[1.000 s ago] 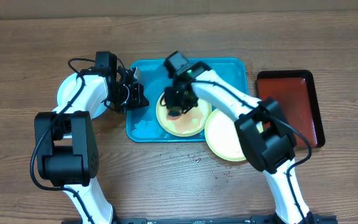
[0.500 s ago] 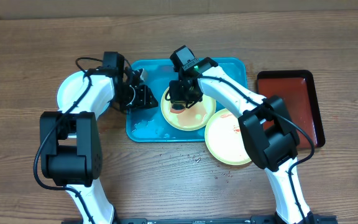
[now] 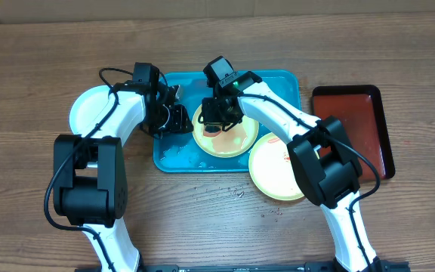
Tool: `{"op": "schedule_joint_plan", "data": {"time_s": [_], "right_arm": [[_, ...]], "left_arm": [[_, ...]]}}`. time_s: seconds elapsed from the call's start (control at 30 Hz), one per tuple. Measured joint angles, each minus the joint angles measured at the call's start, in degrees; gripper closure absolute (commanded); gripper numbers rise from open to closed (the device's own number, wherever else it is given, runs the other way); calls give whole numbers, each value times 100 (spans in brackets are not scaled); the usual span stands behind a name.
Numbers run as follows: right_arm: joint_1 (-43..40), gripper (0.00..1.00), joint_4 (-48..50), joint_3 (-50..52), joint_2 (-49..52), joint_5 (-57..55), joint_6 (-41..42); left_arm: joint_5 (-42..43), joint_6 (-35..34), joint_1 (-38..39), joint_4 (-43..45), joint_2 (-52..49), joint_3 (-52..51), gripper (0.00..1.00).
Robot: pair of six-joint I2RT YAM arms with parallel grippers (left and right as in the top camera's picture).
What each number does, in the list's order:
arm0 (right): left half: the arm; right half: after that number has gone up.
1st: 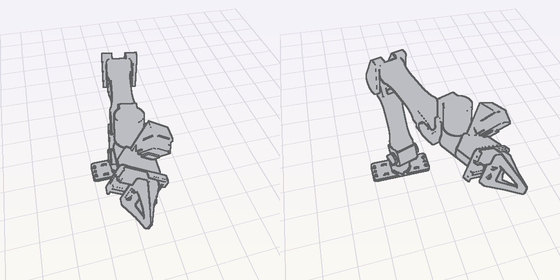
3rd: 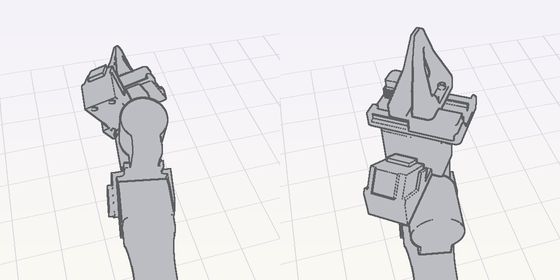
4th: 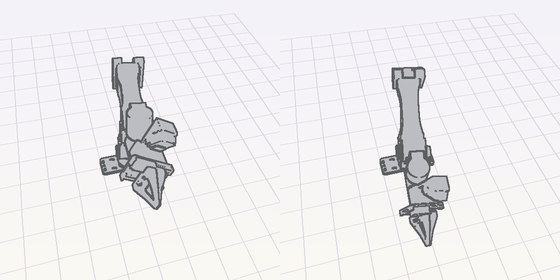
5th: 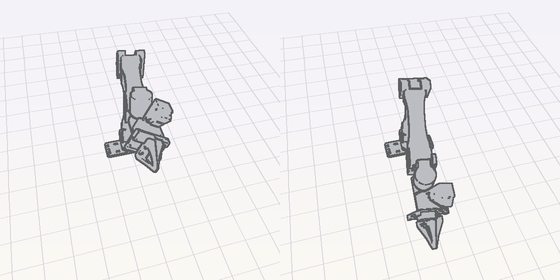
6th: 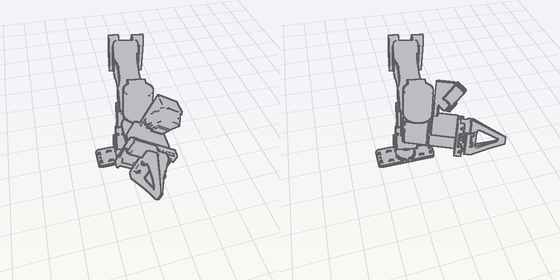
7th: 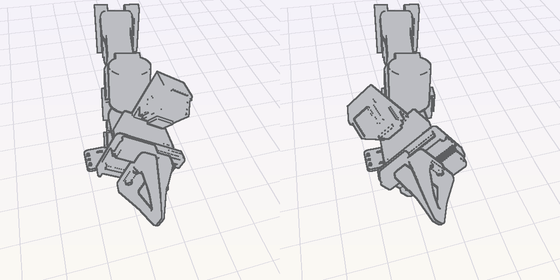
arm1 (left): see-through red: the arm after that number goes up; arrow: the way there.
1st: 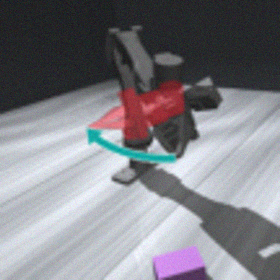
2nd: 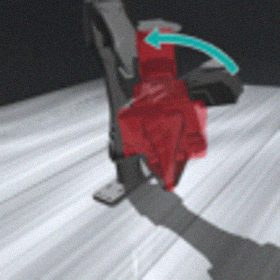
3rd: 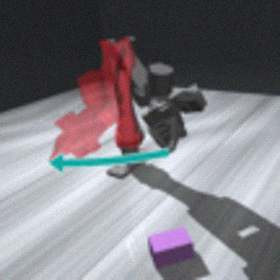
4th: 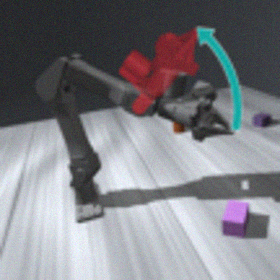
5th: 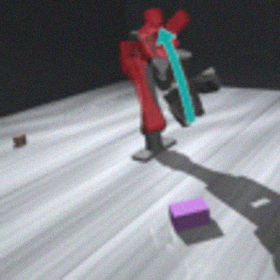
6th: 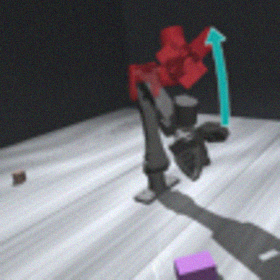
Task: Clean dirty plates on tray and stack at the side
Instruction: 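Scrub the yellow plate with the sponge while the left gripper holds it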
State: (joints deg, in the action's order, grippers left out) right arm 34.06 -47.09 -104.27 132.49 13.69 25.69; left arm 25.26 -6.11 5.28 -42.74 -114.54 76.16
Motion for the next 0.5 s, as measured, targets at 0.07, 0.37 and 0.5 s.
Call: {"op": "schedule_joint_plan", "data": {"time_s": [0.07, 0.37, 0.5], "right_arm": [[2, 96, 0, 0, 2, 2, -2], [22, 96, 24, 0, 13, 31, -2], [85, 96, 109, 0, 15, 37, 0]], "left_arm": [[-81, -42, 0, 101, -26, 0, 67], [-85, -269, 0, 540, -275, 52, 75], [15, -275, -26, 503, -297, 72, 73]]}}
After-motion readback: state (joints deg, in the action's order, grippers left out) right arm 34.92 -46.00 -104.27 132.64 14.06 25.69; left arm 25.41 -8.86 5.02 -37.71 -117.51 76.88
